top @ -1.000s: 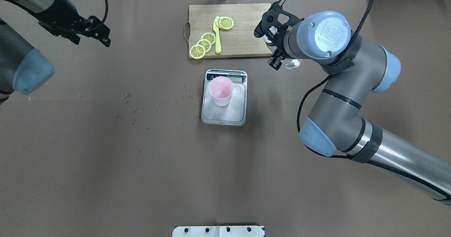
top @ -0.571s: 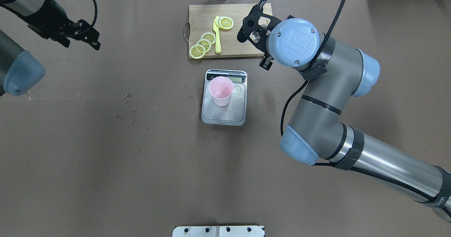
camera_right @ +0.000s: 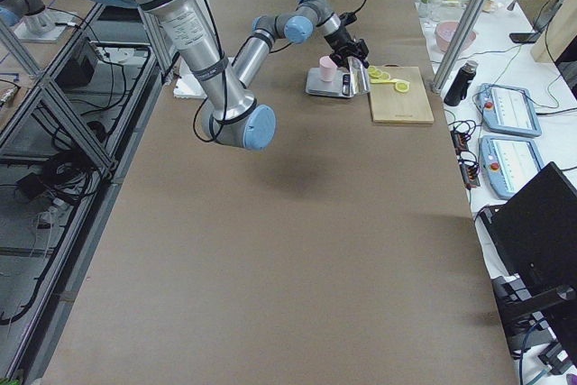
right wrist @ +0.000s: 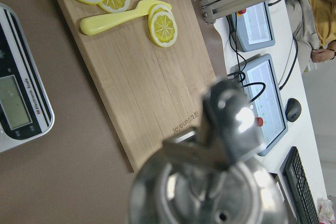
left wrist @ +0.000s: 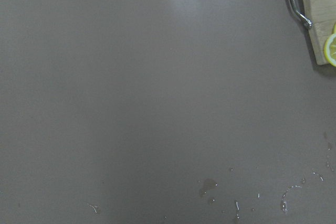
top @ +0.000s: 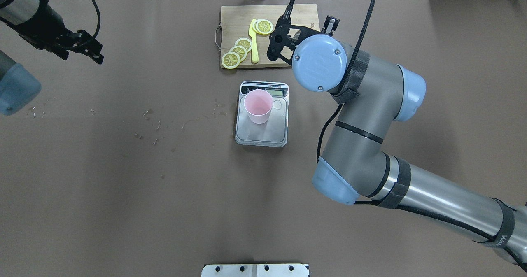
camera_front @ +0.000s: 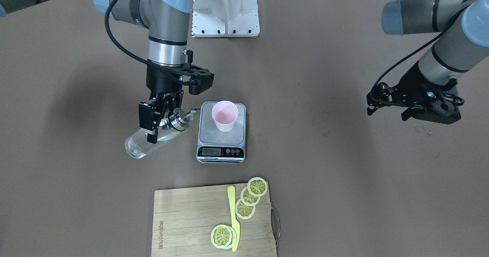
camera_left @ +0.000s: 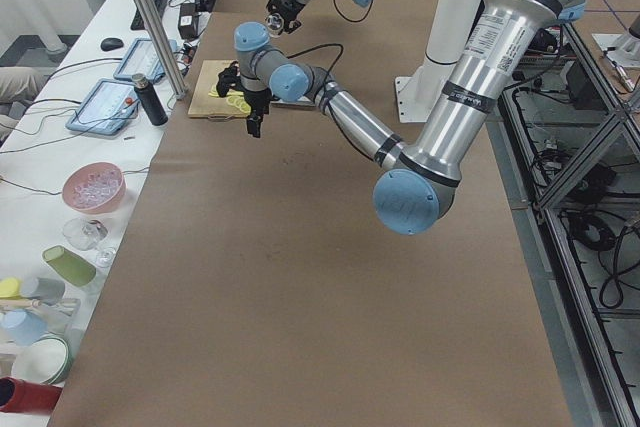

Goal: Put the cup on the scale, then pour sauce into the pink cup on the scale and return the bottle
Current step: 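Move the held bottle over the pink cup with the right gripper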

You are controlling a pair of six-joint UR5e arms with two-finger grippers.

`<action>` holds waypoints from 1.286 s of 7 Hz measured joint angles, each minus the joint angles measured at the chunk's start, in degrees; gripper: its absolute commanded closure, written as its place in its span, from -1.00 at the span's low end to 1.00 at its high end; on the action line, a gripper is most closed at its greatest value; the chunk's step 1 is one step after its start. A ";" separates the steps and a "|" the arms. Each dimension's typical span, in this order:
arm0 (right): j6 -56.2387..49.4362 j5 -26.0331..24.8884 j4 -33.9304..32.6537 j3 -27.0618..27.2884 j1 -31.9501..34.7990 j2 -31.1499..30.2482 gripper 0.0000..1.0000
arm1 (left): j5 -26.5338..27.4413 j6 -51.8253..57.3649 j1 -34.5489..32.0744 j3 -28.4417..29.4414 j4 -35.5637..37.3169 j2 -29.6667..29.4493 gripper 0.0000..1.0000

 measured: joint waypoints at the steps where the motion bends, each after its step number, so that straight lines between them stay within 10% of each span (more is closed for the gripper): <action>1: -1.27 -1.42 -0.57 -0.52 -0.72 0.55 1.00 | -1.40 2.37 -1.97 0.01 -0.65 2.27 -0.93; 9: -16.99 -12.03 -5.23 -4.01 -3.22 4.50 1.00 | -4.12 11.48 -8.28 0.30 -1.81 8.93 -0.93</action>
